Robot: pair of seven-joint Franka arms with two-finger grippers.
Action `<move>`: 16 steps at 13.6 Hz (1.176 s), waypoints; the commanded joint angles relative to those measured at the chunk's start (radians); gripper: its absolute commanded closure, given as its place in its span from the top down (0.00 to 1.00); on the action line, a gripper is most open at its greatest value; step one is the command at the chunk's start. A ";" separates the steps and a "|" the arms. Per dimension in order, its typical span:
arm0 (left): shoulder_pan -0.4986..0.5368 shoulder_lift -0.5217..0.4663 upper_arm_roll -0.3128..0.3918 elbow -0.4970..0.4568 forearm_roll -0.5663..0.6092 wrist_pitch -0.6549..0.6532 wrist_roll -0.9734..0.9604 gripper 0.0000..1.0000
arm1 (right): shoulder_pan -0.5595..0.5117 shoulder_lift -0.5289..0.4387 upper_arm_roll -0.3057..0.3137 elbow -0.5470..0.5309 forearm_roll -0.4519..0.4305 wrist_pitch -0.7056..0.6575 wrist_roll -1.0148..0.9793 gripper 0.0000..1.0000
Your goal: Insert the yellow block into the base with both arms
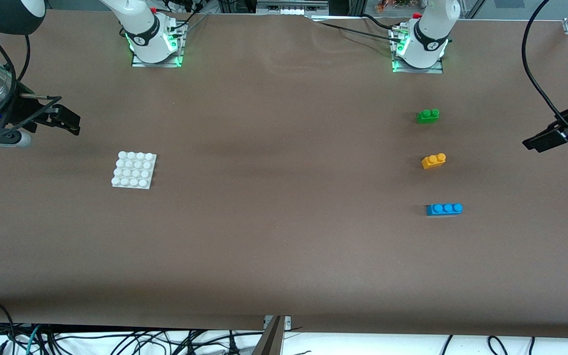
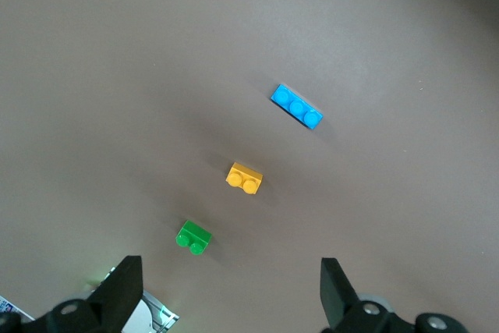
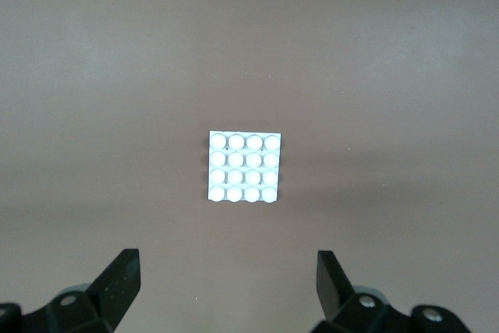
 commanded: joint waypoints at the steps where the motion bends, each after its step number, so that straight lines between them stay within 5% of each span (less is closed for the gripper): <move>1: 0.003 0.012 -0.005 0.017 0.013 -0.003 0.022 1.00 | -0.008 0.010 0.004 0.027 0.013 -0.008 0.009 1.00; 16: 0.005 0.011 -0.008 -0.020 0.005 -0.002 0.142 1.00 | -0.008 0.009 0.004 0.027 0.012 -0.010 0.000 1.00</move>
